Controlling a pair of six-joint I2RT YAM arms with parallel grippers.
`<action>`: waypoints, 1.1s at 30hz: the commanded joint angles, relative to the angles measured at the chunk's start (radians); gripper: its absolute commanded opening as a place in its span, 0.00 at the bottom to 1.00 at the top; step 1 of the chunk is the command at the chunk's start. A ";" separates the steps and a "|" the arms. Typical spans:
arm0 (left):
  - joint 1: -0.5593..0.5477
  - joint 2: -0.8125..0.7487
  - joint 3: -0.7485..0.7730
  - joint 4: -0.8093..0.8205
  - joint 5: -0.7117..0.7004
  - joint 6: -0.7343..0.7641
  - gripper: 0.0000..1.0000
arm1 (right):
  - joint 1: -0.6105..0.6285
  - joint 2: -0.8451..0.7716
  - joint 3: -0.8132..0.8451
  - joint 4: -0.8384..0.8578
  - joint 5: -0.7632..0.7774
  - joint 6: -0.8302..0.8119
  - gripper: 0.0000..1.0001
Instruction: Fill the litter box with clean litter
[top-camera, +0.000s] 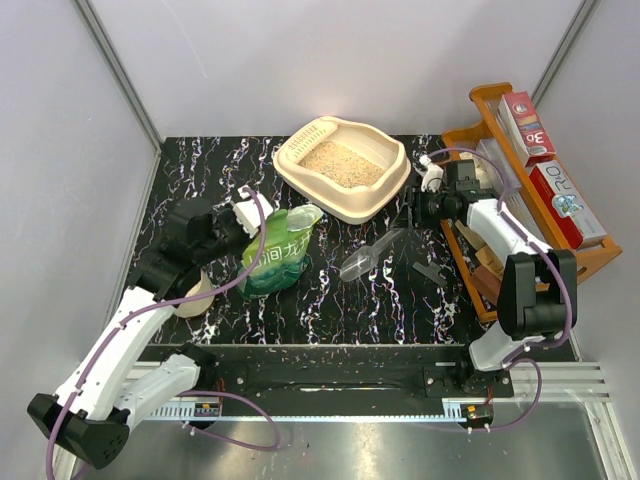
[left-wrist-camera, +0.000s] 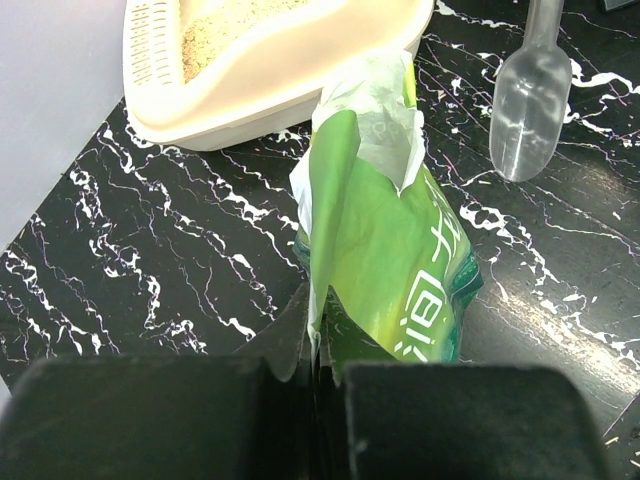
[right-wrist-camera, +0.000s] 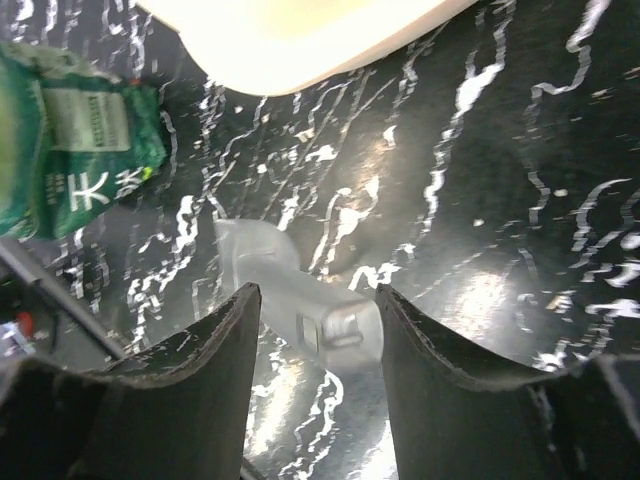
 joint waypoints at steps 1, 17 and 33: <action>0.001 -0.031 0.002 0.125 0.054 -0.021 0.00 | 0.003 -0.081 0.077 -0.049 0.230 -0.123 0.56; 0.003 -0.024 -0.008 0.148 0.073 -0.048 0.00 | 0.273 -0.064 0.376 -0.179 0.157 -0.165 0.60; 0.007 -0.027 0.005 0.156 0.071 -0.045 0.00 | 0.537 0.275 0.714 -0.279 0.192 -0.077 0.65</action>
